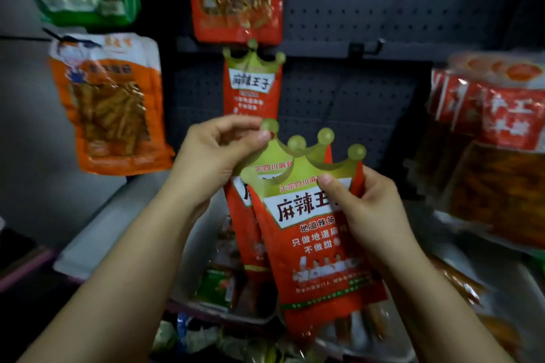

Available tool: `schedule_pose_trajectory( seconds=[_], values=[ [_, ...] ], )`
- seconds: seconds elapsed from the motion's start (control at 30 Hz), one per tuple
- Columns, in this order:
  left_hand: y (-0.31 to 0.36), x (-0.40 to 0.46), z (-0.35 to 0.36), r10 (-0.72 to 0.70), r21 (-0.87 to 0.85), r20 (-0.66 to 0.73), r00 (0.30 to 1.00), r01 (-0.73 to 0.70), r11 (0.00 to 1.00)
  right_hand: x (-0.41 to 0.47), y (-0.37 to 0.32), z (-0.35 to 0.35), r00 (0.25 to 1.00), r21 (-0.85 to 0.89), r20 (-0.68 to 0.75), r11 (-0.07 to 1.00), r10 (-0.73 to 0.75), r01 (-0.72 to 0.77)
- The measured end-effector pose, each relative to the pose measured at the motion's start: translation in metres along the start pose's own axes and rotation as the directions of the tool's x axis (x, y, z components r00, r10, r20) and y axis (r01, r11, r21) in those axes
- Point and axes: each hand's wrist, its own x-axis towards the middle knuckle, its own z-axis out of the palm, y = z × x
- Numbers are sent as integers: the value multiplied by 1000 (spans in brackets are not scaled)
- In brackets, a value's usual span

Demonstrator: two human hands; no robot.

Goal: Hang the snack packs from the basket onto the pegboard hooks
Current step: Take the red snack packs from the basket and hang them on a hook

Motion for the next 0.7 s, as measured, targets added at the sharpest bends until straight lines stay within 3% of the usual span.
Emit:
schedule_pose_trajectory(
  seconds=[0.13,0.3,0.4,0.53,0.7],
  values=[
    [-1,26,-18,24,-28,-62,998,-26,999,29,-12,26,998,36,36,998,-49,48],
    [1,67,-35,38,-179,-171,984,-69,981,59,-12,45,994,58,96,997,45,-50],
    [4,86,-37,91,-108,-176,980,-111,988,70,-13,50,997,53,72,998,18,-22],
    [9,92,-46,294,25,-255,921,-297,954,73,-23,58,990,64,64,991,-125,121],
    [14,88,-58,415,37,-304,857,-425,905,76,-33,65,976,62,100,981,-192,186]
  ],
)
